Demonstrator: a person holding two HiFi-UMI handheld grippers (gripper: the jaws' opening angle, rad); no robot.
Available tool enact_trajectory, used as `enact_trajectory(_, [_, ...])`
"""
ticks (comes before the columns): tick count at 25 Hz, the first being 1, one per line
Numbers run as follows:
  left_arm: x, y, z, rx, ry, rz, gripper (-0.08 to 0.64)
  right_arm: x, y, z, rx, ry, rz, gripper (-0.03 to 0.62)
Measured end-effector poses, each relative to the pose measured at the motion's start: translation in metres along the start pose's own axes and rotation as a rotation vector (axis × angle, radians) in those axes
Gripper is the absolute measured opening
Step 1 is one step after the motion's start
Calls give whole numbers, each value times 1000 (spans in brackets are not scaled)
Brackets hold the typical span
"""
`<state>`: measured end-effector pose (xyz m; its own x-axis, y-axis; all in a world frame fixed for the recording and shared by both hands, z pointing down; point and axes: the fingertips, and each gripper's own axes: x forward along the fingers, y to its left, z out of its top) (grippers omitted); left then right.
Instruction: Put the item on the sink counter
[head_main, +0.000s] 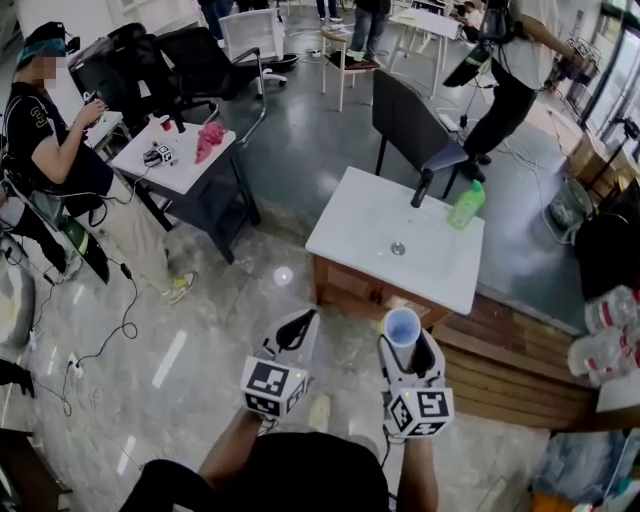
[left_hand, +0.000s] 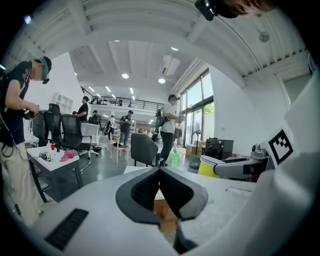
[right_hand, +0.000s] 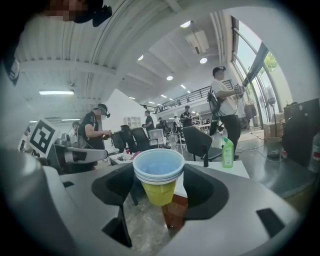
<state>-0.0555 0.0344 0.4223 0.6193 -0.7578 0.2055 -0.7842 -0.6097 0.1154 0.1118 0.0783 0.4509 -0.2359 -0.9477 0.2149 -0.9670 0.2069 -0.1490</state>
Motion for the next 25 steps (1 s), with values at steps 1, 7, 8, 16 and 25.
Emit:
enact_trajectory(1, [2, 5, 1, -1, -2, 2, 2, 5, 2, 1, -2, 1, 3, 311])
enact_trajectory(7, [9, 35, 9, -16, -20, 37, 2, 38, 10, 10, -18, 8, 35, 311])
enact_trajectory(8, [10, 40, 10, -17, -22, 42, 2, 43, 11, 10, -21, 9, 40, 311])
enact_trajectory(16, [27, 70, 20, -28, -41, 97, 2, 86, 12, 22, -37, 10, 90, 311])
enact_trajectory(25, [70, 96, 24, -32, -36, 154, 2, 144, -12, 29, -32, 16, 144, 311])
